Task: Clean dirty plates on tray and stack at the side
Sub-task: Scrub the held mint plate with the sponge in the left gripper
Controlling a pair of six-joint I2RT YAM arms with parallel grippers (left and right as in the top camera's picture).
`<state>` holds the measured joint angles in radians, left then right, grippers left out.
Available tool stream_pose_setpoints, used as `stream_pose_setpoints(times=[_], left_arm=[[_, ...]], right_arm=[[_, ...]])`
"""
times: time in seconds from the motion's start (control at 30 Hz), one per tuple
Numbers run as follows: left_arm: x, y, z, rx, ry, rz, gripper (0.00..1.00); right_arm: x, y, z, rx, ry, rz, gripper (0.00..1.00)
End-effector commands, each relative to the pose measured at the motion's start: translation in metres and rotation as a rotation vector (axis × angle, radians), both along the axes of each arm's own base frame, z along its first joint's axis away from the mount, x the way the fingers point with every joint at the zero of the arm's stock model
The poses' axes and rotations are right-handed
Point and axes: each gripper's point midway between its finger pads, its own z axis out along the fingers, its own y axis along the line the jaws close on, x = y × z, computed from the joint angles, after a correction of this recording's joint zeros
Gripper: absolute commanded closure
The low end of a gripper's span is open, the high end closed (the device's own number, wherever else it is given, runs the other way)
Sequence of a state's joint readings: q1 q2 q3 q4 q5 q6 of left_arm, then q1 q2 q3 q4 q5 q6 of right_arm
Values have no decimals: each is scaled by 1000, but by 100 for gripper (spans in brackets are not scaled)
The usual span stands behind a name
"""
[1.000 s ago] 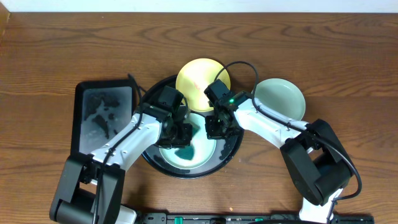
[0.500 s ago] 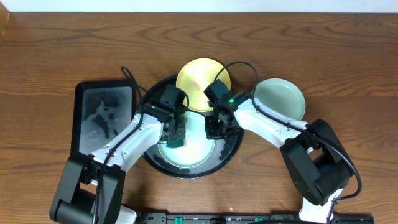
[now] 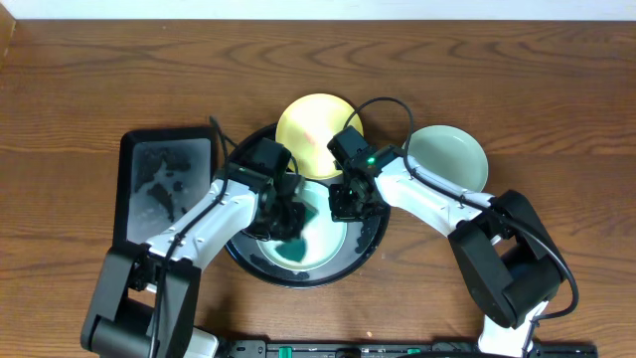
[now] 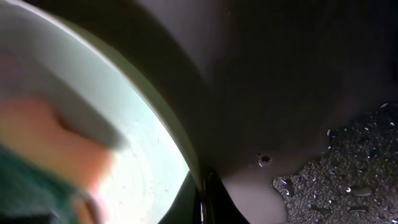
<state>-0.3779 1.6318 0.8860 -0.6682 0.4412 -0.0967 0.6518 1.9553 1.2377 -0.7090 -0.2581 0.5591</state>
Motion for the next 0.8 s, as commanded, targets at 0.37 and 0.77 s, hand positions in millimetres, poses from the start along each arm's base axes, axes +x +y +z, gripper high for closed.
stream_pose_setpoints(times=[0.37,0.77], left_arm=[[58,50,-14,312,-229,290,93],[26,57,-19,353,-86,329,92]], right_arm=[[5,-4,-2,-14,-3,-20,99],[6,-5,-2,-12,1,-21,99]])
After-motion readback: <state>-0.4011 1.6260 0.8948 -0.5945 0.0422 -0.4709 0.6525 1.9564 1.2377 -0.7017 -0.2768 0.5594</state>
